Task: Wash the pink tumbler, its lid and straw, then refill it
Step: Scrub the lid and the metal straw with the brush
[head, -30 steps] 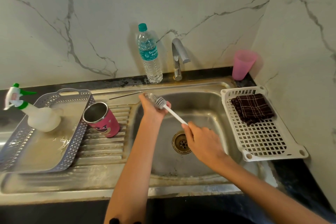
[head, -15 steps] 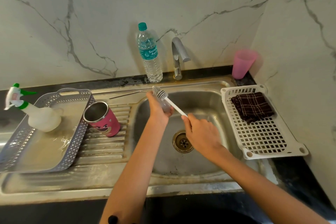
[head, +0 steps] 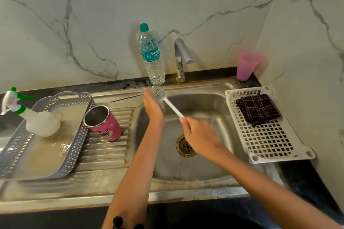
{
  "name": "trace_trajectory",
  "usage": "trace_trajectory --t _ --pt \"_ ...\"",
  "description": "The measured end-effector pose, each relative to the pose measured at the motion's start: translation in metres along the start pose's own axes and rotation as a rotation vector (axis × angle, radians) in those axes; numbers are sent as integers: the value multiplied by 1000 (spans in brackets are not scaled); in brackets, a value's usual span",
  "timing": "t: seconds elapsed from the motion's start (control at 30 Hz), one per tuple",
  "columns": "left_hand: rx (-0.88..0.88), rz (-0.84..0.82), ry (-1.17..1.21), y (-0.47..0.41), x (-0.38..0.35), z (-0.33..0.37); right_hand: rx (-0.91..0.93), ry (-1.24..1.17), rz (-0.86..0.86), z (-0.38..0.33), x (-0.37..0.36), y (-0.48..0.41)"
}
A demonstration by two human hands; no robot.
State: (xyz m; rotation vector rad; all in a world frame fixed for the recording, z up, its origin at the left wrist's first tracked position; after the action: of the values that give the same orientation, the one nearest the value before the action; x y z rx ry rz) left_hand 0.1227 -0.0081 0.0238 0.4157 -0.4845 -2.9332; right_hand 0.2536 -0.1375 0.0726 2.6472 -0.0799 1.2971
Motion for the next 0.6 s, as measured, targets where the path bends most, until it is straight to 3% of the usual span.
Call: trace_trajectory --t 0.13,0.27,0.43,0.6 --pt "-191 61 -217 -6 13 14 -13 -14 -50 2 0 0" --pt "-373 -41 -362 9 8 18 -17 -25 -58 -7 5 -18" --pt "-367 17 -381 -8 27 32 -25 -26 -158 -5 -8 -5" --pt "-462 -126 -494 7 12 34 -42 -48 -165 -8 4 -33"
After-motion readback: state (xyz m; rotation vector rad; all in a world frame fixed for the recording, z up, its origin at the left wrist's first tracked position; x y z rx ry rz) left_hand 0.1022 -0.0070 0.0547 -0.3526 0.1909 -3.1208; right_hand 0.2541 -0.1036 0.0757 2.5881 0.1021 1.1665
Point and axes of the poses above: each hand's wrist, its own y-axis away from the middle knuckle, its own x-axis out of the back of the hand, z = x × y, the point moved 10 cm from there along -y, towards the middle knuckle, and after that the axes turned 5 degrees about -z, right-handed, at the moved point
